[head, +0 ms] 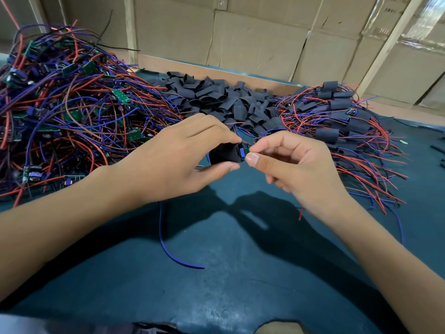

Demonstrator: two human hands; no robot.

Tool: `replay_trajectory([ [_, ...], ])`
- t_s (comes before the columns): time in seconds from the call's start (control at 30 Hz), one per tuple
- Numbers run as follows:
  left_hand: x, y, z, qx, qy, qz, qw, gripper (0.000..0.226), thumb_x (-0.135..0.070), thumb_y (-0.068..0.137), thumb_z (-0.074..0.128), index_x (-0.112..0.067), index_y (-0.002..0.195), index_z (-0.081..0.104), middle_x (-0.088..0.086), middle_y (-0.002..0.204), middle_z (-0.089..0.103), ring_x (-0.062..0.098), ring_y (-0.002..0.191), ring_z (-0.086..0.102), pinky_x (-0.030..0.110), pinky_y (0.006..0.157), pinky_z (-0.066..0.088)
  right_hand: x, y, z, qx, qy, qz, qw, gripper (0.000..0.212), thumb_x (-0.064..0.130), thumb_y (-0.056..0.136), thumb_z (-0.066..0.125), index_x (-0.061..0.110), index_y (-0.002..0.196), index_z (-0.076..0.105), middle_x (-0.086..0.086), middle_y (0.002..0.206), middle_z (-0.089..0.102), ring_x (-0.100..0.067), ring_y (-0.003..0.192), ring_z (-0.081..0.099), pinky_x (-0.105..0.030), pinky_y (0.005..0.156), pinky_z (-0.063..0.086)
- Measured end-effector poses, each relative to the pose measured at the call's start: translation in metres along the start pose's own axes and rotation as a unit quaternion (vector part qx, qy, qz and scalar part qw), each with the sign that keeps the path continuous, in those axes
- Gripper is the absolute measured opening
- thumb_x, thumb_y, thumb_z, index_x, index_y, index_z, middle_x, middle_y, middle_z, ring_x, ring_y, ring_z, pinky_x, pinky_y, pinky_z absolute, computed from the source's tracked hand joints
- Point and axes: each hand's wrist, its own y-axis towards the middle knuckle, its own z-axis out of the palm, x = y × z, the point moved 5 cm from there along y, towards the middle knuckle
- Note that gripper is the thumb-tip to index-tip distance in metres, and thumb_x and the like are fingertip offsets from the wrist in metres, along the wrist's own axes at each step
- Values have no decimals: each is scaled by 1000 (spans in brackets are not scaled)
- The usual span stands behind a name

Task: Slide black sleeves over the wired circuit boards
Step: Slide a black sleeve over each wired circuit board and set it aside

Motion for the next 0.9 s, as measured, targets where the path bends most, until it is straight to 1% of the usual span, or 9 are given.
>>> replay_trajectory([
  [0.17,4,0,-1,34,-41,-64,997,41,-26,91,63,-17,131,56,-3,109,51,20,96,57,41,85,50,-1,2,-6,15,28,25,999,19,11,82,67,18,98,76,-3,74,61,-11,51,37,-17,43,28],
  [0.27,2,0,0,58,-55,-60,995,21,-14,90,52,-11,110,59,1,106,49,20,90,54,37,83,46,-2,2,-5,38,17,47,998,17,15,80,69,22,93,79,-6,70,53,-13,52,34,-20,43,26],
  [0.33,0,-1,1,65,-91,-71,991,19,-13,88,41,-10,100,55,1,100,46,20,84,49,33,78,42,-1,0,0,53,-1,36,998,13,14,81,74,22,91,80,0,71,59,-10,50,37,-18,44,29],
  [0.43,0,-5,7,68,-126,-91,986,20,-28,94,45,-14,108,53,-10,99,43,8,90,48,17,80,36,1,-1,3,55,-9,9,998,15,6,88,75,20,93,78,8,69,64,-4,51,46,-11,47,35],
  [0.57,5,-8,14,55,-123,-109,985,48,-55,93,59,-23,128,49,-9,105,52,3,101,51,8,87,37,3,0,2,38,-10,-21,999,17,0,87,72,12,98,75,11,73,70,-1,51,53,-7,50,40],
  [0.63,5,-6,13,27,-113,-90,989,44,-48,95,63,-20,128,54,-6,105,58,3,100,54,15,92,41,4,0,2,40,-15,-33,999,18,1,87,73,15,98,75,12,74,72,-1,51,55,-7,51,41],
  [0.73,3,-3,9,-4,-83,-43,996,30,-35,97,68,-13,117,64,-2,102,61,11,96,60,32,88,49,4,-2,3,53,-30,-46,997,14,5,88,74,16,95,76,15,73,71,0,52,55,-6,53,40],
  [0.83,2,-3,9,-5,-86,-35,996,30,-31,96,70,-12,119,65,-2,106,63,11,99,61,33,89,51,0,-3,4,58,-71,-51,994,13,10,89,75,22,94,78,17,71,70,1,53,53,-6,54,38],
  [0.9,1,-4,10,-3,-85,-32,996,28,-28,95,72,-10,116,67,-1,105,65,16,95,63,38,84,53,-3,-3,4,58,-83,-47,994,14,13,88,77,25,92,79,9,78,75,0,61,56,-12,61,43],
])
